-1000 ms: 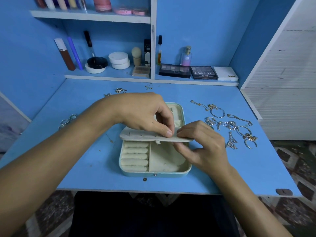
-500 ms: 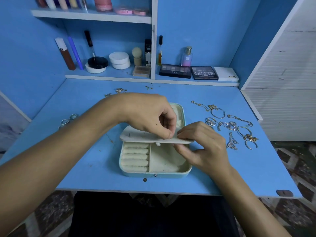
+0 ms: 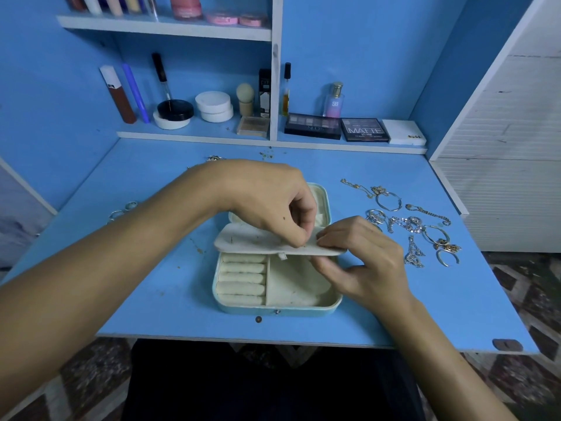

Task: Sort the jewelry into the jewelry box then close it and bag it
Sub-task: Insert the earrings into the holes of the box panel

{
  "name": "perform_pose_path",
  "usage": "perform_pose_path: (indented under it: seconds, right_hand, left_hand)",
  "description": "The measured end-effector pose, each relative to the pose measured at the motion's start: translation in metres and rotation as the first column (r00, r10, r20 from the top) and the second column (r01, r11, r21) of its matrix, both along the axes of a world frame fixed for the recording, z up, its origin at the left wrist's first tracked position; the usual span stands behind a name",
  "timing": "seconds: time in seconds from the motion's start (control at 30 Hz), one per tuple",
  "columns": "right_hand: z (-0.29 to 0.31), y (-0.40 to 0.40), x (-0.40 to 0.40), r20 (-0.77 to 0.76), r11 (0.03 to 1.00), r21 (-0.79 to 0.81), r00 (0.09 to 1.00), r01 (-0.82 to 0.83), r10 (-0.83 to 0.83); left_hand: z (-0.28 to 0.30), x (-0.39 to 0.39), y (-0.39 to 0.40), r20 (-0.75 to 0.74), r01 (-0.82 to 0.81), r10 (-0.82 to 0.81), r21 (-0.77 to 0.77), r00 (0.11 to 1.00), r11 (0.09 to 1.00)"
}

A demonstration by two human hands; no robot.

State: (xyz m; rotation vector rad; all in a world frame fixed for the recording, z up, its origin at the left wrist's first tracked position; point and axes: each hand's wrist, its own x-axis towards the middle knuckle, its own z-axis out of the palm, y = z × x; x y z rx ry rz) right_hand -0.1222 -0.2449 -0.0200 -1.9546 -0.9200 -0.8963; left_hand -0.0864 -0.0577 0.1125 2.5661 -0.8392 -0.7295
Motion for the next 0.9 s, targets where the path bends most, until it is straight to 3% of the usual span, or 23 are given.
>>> perform_pose_path:
  seconds: [0.27,0.9]
  right_hand:
    - [-0.001,-0.001,0.0,0.0,1.0,0.002,1.0,-0.005,0.005]
    - [-0.002,-0.001,0.002,0.008,1.0,-0.007,1.0,-0.013,0.013]
  left_hand:
    - [-0.003,0.003,-0.003,-0.029,0.022,-0.021,0.042,0.999,0.999]
    - [-0.013,0.006,0.0,-0.081,0.024,-0.027,-0.036,0.996,0.999]
